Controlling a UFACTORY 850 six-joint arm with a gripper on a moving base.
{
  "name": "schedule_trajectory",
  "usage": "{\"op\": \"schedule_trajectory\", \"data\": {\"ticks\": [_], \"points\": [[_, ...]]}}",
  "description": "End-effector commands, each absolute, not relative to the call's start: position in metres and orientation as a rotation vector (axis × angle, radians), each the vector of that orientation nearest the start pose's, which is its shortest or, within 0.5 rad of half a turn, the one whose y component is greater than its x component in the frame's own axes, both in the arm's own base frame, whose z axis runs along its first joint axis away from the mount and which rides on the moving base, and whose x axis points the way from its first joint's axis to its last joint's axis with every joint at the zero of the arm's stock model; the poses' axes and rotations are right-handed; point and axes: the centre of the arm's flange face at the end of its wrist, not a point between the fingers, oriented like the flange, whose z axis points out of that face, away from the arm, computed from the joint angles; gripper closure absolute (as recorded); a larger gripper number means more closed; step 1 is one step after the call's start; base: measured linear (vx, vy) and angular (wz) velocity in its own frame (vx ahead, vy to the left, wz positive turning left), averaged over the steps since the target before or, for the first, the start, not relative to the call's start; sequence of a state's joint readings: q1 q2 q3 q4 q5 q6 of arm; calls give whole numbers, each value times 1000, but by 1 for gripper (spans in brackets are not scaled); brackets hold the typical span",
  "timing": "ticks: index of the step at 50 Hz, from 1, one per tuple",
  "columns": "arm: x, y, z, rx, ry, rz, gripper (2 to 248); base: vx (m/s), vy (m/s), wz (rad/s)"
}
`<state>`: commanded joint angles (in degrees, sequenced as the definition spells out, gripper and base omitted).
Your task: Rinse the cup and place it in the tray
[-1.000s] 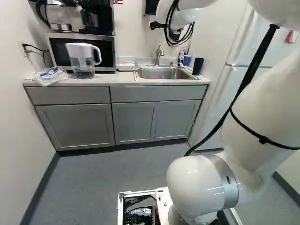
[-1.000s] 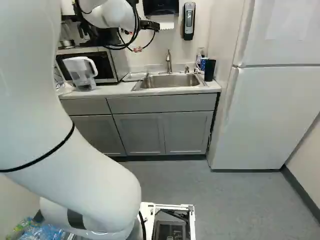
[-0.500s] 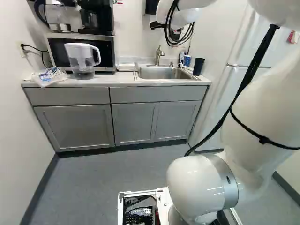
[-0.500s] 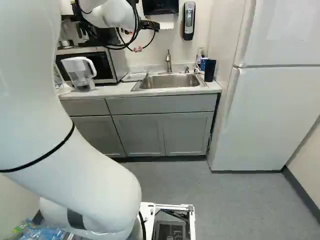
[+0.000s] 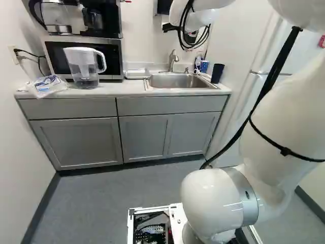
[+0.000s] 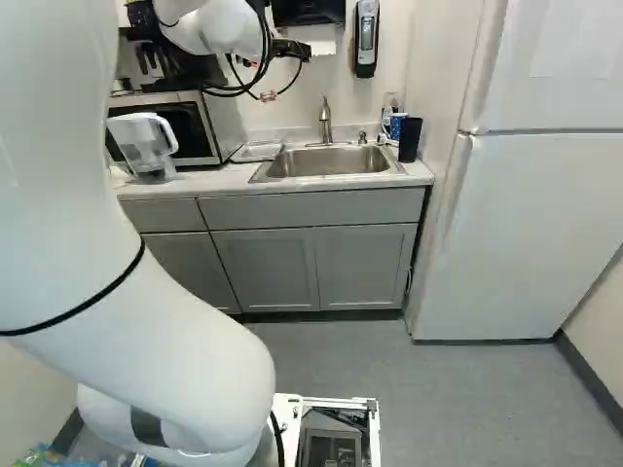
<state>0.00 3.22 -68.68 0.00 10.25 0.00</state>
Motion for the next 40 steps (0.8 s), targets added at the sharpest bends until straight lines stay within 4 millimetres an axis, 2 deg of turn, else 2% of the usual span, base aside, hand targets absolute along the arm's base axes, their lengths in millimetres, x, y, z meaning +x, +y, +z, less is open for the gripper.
{"op": "schedule_trajectory", "data": {"ticks": [40], "points": [[519,0,751,-2368,0,-2064,3,109,-5,-30]]}}
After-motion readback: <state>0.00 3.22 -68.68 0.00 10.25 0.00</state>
